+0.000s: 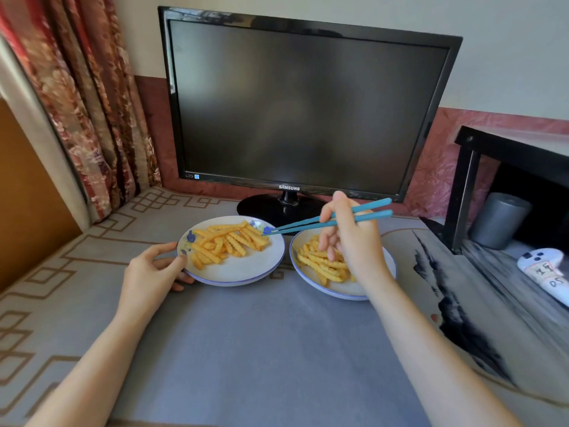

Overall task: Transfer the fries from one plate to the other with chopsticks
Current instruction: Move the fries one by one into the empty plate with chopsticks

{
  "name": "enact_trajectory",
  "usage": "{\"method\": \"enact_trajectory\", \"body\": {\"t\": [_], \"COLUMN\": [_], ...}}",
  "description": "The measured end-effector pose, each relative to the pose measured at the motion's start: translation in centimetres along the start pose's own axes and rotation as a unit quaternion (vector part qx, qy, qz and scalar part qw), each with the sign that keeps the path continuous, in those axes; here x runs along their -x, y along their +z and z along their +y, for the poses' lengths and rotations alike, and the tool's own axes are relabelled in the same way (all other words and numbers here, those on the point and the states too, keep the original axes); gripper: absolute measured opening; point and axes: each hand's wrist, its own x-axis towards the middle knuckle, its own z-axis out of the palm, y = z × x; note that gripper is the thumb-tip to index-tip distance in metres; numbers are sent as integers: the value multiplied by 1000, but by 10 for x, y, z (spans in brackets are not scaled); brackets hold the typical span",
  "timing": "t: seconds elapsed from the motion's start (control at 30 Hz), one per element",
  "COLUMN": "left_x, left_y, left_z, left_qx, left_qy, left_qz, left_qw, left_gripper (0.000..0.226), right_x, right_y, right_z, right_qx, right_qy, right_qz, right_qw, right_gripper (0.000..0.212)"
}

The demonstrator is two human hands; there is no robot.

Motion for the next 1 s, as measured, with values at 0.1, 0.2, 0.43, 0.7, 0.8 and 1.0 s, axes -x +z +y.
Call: {"method": "enact_trajectory", "body": {"t": [0.1, 0.2, 0.43, 0.7, 0.8, 1.0], "left_x": [1, 2, 2, 4, 4, 3], "left_y": [0, 0, 1, 1, 1, 1], "left_z": [2, 4, 4, 6, 6, 5], "left_qx": [5, 4, -3, -4, -5, -5], "left_qy": [-2, -2, -4, 0, 3, 2], "left_qz": [1, 3, 5, 7, 7, 6], "left_qw": [1000, 1000, 1000, 1000, 1000, 1000], "left_gripper": [23, 22, 23, 22, 22, 23], "right_x": [-5, -5, -3, 6, 13, 33], "right_y": [11, 18, 27, 1, -21, -79], "right_z": [7, 10, 13, 1, -9, -22], "right_qx": [10, 22, 6, -23, -34, -12], "right_qy": [5, 18, 35, 14, 7, -18], "right_qz": [-10, -16, 20, 82, 117, 196], "right_qw": [1000, 999, 999, 996, 993, 980], "right_gripper": [43, 43, 46, 46, 45, 42]}}
